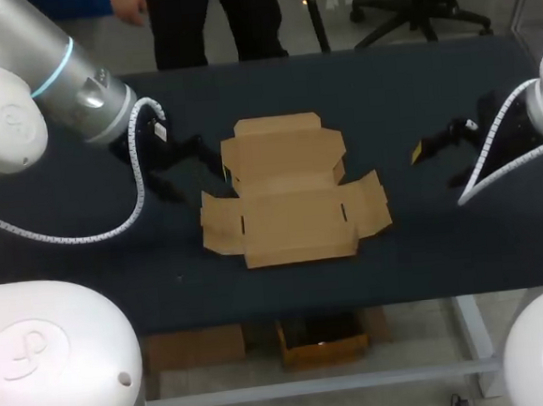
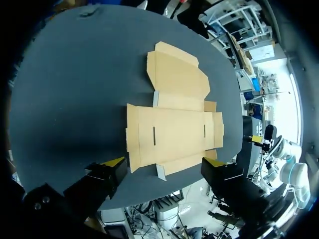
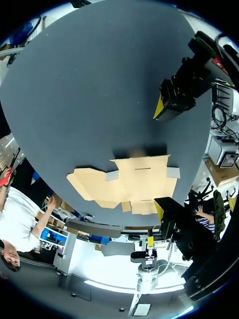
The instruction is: Assemble the packaging by folding the flat box into shape, placing the metal phone stand inside, and closing the box properly
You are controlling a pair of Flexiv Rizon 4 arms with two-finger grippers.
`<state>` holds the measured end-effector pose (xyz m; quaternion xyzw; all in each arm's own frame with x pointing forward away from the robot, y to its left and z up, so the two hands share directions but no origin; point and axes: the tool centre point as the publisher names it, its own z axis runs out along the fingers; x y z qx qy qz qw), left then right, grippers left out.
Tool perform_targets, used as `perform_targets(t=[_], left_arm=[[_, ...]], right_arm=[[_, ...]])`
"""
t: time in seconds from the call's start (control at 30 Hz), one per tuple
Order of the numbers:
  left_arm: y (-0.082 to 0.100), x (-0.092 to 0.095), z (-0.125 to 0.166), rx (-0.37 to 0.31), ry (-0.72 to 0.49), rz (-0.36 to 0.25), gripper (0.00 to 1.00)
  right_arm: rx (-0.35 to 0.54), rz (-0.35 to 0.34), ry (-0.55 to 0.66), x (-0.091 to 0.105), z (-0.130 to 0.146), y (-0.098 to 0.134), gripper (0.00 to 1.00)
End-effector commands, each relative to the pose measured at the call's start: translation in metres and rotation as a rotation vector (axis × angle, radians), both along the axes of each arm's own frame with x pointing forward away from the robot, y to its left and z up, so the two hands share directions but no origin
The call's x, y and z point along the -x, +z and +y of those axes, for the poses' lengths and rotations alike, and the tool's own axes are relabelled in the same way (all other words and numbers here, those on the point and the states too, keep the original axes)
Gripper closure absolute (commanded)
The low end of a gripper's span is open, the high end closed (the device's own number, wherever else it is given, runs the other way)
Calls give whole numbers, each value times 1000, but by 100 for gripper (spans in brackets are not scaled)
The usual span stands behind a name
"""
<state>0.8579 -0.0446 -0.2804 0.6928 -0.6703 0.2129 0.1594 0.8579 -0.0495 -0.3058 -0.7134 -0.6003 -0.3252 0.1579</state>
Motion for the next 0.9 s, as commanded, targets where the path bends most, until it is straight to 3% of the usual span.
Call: perform_targets(t=[0.03, 0.3, 0.57, 0.9], left_arm=[[0, 0, 0, -2, -1, 1, 0], [0, 0, 0, -2, -1, 1, 0], [13, 2, -13, -29, -30, -87, 0], [16, -11, -13, -25, -7, -127, 0]], right_arm=[[-34, -8, 9, 1, -3, 0, 0], [-34, -8, 9, 1, -3, 0, 0], [-77, -32, 55, -9, 0, 2, 0], [-94, -33, 99, -30, -10, 2, 0]])
